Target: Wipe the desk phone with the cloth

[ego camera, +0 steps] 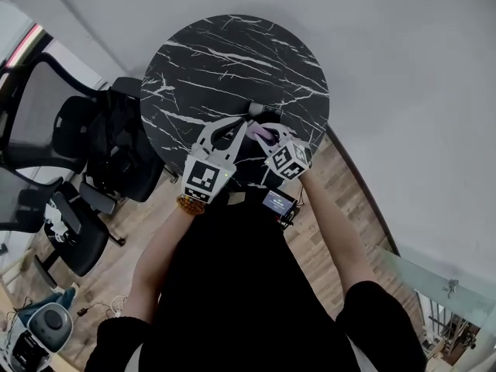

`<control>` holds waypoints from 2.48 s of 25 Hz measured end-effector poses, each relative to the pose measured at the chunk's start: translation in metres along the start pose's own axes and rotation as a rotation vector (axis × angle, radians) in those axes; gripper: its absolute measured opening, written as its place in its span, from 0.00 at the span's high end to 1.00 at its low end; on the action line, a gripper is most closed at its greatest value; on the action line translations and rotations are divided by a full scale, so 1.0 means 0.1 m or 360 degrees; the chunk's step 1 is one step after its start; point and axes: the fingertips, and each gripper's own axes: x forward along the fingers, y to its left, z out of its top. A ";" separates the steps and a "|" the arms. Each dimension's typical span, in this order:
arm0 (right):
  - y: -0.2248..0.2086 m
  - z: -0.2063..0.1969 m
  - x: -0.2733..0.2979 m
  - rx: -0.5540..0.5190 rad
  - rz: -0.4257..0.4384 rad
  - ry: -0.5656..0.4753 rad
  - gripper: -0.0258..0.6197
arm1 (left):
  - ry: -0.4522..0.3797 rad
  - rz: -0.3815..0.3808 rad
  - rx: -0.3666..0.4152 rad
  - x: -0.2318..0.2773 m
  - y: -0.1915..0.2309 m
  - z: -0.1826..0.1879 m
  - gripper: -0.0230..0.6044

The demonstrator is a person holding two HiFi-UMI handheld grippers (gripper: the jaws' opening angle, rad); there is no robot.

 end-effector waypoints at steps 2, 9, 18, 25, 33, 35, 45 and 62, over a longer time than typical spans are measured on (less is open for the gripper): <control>-0.41 -0.04 -0.04 -0.0007 -0.0127 0.0049 0.87 | -0.0001 -0.0015 0.0007 0.01 -0.04 0.00 0.94; -1.35 0.02 -0.19 0.0162 -0.0512 0.0067 0.87 | 0.0021 0.0003 0.0010 0.00 0.00 -0.03 0.94; -0.93 -0.45 0.30 -0.0065 -0.0193 0.0364 0.87 | 0.0053 0.0011 0.0010 -0.03 0.03 -0.09 0.94; -0.80 -0.54 0.41 -0.0039 -0.0048 0.0447 0.87 | 0.0071 -0.0004 0.0021 -0.03 0.02 -0.11 0.94; -0.66 -0.58 0.51 -0.0026 0.0048 0.0528 0.87 | 0.0075 0.0011 0.0015 -0.05 0.06 -0.13 0.94; -0.59 -0.61 0.54 -0.0050 0.0106 0.0574 0.87 | 0.0074 0.0012 0.0011 -0.05 0.06 -0.13 0.94; -0.52 -0.63 0.54 -0.0024 0.0175 0.0597 0.87 | 0.0079 0.0003 0.0014 -0.04 0.05 -0.14 0.94; -0.41 -0.68 0.55 -0.0104 0.0205 0.0617 0.87 | 0.0079 -0.0005 0.0018 -0.02 0.04 -0.15 0.94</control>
